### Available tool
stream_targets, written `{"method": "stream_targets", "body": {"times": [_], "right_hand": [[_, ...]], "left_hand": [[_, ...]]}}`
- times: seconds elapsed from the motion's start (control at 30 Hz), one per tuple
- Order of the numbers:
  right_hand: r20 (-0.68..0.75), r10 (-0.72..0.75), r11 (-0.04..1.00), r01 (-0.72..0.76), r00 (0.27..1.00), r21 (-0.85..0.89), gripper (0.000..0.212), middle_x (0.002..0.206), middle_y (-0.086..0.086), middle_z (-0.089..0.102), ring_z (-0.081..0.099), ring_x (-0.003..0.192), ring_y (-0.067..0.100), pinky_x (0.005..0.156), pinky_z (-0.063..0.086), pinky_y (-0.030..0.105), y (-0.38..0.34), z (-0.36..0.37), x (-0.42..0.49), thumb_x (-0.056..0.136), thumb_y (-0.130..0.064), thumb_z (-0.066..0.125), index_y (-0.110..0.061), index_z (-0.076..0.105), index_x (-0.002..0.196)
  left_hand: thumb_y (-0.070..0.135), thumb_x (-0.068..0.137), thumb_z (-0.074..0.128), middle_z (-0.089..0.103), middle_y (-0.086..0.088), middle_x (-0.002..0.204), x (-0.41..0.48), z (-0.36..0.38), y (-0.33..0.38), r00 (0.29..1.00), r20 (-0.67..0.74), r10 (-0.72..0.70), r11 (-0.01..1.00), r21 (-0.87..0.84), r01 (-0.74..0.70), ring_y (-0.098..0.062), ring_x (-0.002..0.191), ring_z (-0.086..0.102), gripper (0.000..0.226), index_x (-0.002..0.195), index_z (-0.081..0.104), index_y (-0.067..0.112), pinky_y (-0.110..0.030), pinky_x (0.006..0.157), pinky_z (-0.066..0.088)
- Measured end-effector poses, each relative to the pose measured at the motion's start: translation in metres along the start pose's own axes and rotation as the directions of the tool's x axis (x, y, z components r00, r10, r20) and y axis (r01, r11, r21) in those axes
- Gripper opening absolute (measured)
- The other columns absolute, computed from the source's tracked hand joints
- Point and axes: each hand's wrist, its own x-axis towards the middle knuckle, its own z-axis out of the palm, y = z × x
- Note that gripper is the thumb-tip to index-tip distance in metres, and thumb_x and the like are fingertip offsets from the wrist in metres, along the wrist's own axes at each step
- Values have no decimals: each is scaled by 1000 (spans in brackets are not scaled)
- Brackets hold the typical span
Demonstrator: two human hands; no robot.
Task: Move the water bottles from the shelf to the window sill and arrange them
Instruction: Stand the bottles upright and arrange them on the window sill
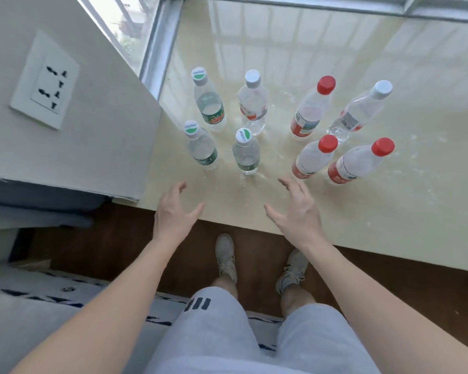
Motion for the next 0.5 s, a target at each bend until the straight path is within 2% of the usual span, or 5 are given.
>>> {"method": "stream_targets", "body": {"times": [0.07, 0.17, 0.3, 0.4, 0.5], "right_hand": [[-50, 8, 1000, -6, 999, 28, 68, 128, 1, 53, 55, 117, 18, 99, 46, 34, -21, 15, 21, 79, -33, 79, -18, 50, 138], [-130, 38, 998, -30, 991, 63, 79, 130, 2, 49, 53, 118, 17, 98, 46, 33, -43, 30, 51, 75, -39, 81, -22, 44, 142], [-183, 40, 998, -30, 982, 56, 83, 133, 3, 49, 53, 119, 18, 101, 44, 31, -62, 39, 81, 71, -43, 83, -21, 45, 142], [-196, 43, 999, -40, 980, 18, 79, 128, 2, 53, 48, 114, 11, 87, 30, 15, -68, 47, 96, 70, -47, 83, -21, 49, 136], [-231, 61, 997, -68, 971, -22, 72, 120, 2, 57, 47, 103, 8, 80, 28, 14, -72, 52, 105, 68, -53, 84, -19, 57, 125]], "left_hand": [[40, 80, 76, 53, -1, 132, 26, -11, -7, 998, -45, 51, 996, -69, -54, -16, 123, 49, 71, 138, 44, 16, -33, 105, 40], [41, 74, 82, 50, 0, 134, 63, -25, -8, 988, -78, 132, 976, -165, -143, -12, 122, 48, 84, 142, 40, 15, -37, 105, 43], [43, 68, 86, 46, 4, 142, 105, -40, 2, 973, -22, 228, 927, -302, -224, -9, 123, 49, 94, 145, 36, 20, -31, 98, 46], [42, 67, 86, 49, 12, 141, 128, -45, 11, 952, 64, 300, 897, -358, -259, -7, 123, 51, 86, 140, 41, 30, -34, 93, 51], [38, 71, 83, 55, 15, 132, 140, -44, 18, 924, 90, 372, 877, -361, -318, -7, 120, 53, 68, 129, 50, 33, -41, 88, 56]]}}
